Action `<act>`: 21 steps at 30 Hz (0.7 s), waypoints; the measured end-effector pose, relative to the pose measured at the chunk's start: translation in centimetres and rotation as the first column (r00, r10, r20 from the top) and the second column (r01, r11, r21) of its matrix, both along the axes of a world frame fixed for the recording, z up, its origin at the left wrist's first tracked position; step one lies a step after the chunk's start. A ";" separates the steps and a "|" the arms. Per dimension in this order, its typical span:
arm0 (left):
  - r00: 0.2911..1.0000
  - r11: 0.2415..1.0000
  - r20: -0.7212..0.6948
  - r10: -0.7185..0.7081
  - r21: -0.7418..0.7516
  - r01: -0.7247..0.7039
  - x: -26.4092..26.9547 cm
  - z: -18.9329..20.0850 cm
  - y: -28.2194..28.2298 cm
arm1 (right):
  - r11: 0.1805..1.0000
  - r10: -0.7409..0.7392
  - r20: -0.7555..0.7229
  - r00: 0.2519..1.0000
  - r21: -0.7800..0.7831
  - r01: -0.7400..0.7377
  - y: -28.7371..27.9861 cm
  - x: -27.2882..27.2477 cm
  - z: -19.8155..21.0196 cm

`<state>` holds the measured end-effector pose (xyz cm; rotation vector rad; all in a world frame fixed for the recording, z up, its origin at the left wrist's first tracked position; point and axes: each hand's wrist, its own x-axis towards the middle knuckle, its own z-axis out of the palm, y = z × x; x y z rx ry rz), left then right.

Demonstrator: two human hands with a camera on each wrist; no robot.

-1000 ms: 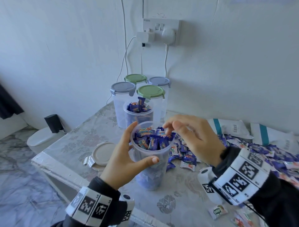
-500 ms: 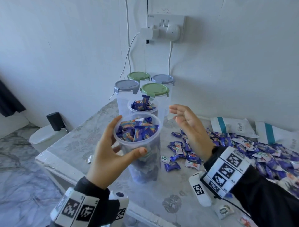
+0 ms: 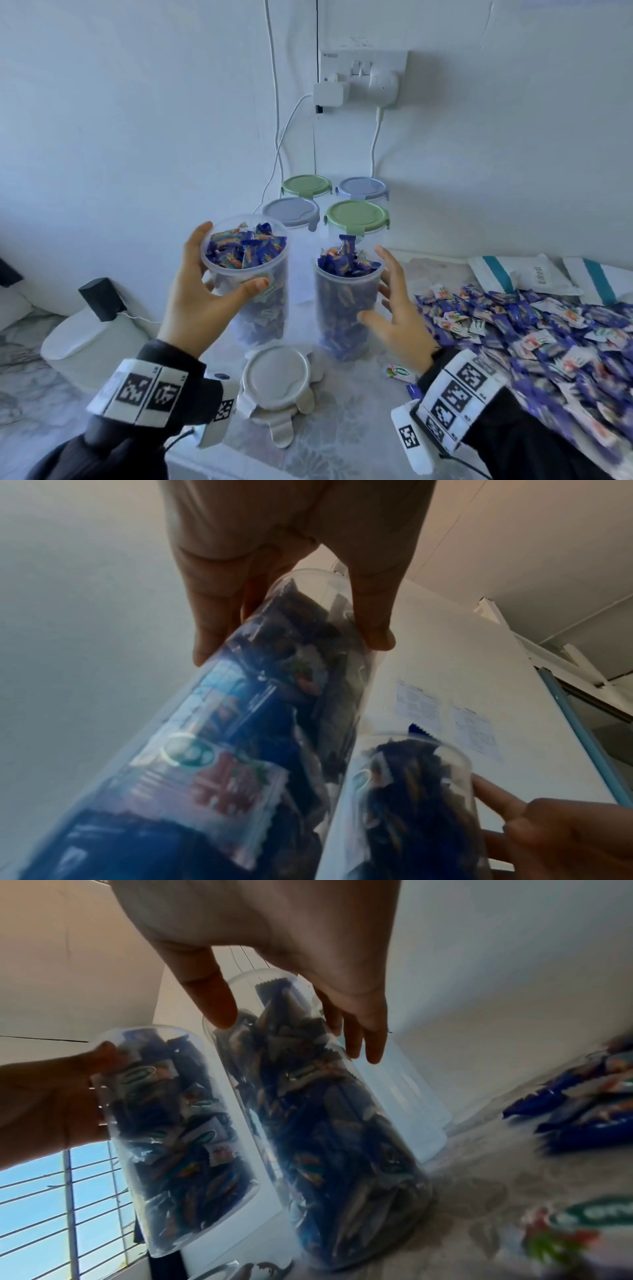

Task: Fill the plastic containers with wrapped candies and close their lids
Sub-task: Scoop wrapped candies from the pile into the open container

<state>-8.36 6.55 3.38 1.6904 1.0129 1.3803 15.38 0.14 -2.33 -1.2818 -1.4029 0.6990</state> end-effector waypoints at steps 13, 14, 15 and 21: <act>0.974 0.973 -0.016 -0.227 -0.041 0.227 -0.4 -4.0 6.8 | 0.960 -0.276 0.006 0.961 -0.043 0.276 0.7 -2.9 -1.1; 0.970 0.969 -0.020 -0.243 -0.045 0.242 -0.4 -4.2 7.0 | 0.957 -0.287 0.006 0.958 -0.039 0.287 0.7 -3.1 -1.0; 0.966 0.965 -0.019 -0.257 -0.048 0.256 -0.4 -4.3 7.1 | 0.954 -0.297 0.006 0.955 -0.036 0.297 0.7 -3.2 -0.9; 0.944 0.944 0.000 -0.329 -0.043 0.329 -0.5 -4.2 7.8 | 0.942 -0.336 -0.018 0.942 -0.033 0.335 0.9 -3.7 -0.9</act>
